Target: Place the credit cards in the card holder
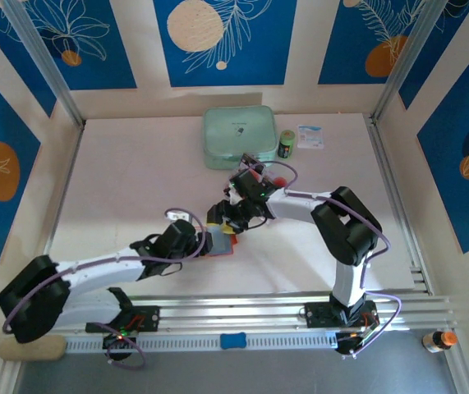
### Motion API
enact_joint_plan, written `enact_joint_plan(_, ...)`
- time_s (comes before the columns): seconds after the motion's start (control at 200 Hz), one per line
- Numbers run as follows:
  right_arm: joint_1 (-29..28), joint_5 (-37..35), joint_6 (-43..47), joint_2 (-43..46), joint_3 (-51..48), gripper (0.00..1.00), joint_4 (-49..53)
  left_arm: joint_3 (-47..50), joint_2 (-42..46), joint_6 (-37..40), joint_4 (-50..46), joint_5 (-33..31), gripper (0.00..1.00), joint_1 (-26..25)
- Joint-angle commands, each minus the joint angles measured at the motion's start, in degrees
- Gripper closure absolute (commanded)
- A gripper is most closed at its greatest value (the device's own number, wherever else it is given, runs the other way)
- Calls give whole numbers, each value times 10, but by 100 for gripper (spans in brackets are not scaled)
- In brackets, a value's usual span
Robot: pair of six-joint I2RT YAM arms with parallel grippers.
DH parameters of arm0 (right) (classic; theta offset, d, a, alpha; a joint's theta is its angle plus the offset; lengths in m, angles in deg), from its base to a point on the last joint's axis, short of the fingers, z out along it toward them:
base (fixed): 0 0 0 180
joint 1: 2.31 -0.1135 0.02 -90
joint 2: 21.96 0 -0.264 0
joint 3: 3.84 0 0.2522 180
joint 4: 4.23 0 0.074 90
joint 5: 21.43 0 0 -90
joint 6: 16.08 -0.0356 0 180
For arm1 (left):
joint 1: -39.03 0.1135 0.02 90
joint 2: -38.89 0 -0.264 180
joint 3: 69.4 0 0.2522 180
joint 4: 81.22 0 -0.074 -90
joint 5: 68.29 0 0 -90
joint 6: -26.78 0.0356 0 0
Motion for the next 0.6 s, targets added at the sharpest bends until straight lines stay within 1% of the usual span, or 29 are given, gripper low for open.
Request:
enact_joint_plan(0.0,-12,16,-13,18,22,41,6,12,50,-5,-61,-25,15,3)
enact_joint_plan(0.215,-31,10,-30,8,47,40,10,39,147,-20,-101,-53,14,9)
enact_joint_plan(0.36,-46,6,-37,-16,72,40,14,51,198,-27,-125,-68,14,11)
enact_joint_plan(0.595,-63,-4,-53,-78,113,40,10,62,246,-30,-157,-80,14,14)
